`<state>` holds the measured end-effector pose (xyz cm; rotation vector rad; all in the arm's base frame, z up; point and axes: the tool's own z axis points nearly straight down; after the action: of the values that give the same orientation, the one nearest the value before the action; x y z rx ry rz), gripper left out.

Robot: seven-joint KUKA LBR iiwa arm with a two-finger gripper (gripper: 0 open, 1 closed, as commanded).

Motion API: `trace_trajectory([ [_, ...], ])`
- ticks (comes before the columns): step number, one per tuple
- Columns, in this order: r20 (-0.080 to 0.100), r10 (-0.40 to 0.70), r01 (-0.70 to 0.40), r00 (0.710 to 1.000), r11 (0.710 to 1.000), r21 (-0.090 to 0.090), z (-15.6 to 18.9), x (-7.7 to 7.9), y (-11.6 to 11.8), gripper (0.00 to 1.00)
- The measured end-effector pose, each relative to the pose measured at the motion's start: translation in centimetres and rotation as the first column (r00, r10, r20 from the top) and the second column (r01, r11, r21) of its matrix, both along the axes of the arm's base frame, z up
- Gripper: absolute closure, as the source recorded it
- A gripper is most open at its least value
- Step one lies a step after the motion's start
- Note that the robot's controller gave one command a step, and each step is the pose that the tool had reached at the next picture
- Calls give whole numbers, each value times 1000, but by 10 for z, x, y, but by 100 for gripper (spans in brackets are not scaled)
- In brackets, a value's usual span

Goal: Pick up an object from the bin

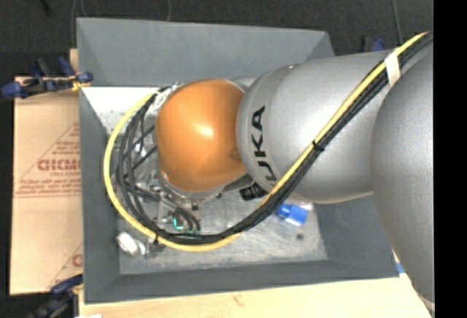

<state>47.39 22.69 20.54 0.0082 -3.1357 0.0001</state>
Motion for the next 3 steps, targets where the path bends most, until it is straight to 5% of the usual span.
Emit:
trace_trajectory([
  [1,11,124,-124,992,992,1,-131,26,7,0],
  [2,15,119,-119,993,993,4,-127,27,7,100],
  [3,30,53,-53,998,999,10,-128,14,3,100],
])
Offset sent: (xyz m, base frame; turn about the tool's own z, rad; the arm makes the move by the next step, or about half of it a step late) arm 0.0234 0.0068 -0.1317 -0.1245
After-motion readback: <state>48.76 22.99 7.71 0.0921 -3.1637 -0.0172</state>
